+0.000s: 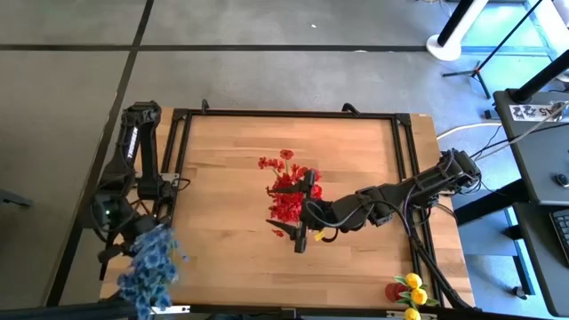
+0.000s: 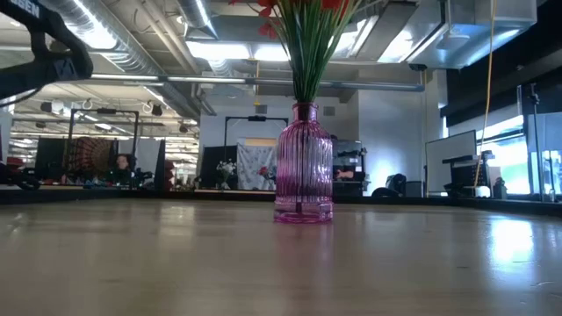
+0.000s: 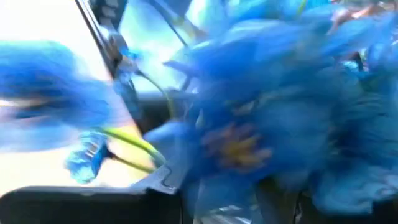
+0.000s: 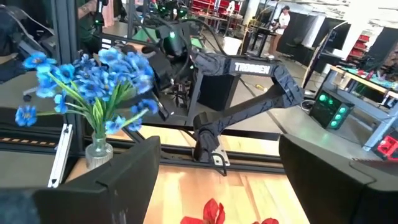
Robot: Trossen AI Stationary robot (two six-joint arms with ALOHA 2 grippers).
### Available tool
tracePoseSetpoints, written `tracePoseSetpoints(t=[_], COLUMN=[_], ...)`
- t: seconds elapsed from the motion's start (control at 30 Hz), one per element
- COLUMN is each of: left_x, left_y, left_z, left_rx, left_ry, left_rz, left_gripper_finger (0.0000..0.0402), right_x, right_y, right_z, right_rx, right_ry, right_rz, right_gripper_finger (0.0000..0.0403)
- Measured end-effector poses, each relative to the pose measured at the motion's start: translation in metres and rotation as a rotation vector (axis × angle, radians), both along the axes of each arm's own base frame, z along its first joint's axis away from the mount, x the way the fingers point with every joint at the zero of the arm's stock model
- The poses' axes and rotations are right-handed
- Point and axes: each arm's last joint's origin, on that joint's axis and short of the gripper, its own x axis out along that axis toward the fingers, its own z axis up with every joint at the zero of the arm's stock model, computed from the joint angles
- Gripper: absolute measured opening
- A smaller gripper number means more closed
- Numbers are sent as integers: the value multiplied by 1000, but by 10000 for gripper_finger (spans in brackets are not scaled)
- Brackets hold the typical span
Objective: Sort flowers into vase by color
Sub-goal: Put the blue flowers into the transparent vase, then return to Home Position
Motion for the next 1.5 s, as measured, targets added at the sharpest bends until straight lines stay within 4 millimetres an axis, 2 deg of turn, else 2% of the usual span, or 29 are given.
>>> tracePoseSetpoints(t=[0.2, 0.3, 0.6, 0.7, 1.03, 1.2, 1.5], left_x=[-2, -2, -2, -1, 9, 18, 46], left_y=[-1, -1, 1, 3, 14, 19, 33], left_z=[5, 10, 29, 28, 28, 26, 18], left_rx=[-124, -146, -94, -44, 170, 233, 308], left_ry=[161, 181, 21, -20, -307, -355, -340], left_rz=[-4, -13, -65, -21, 355, 536, 825], left_gripper_finger=[128, 128, 128, 128, 128, 128, 128], right_x=[0, 0, 0, 0, 0, 0, 0], right_y=[0, 0, 0, 0, 0, 0, 1], right_z=[0, 0, 0, 0, 0, 0, 0], right_rx=[2, 2, 3, 2, 2, 2, 5], right_ry=[-1, -1, -2, -2, -1, -1, -2], right_rz=[7, 7, 7, 7, 7, 8, 26], right_gripper_finger=[325, 325, 325, 325, 325, 325, 325])
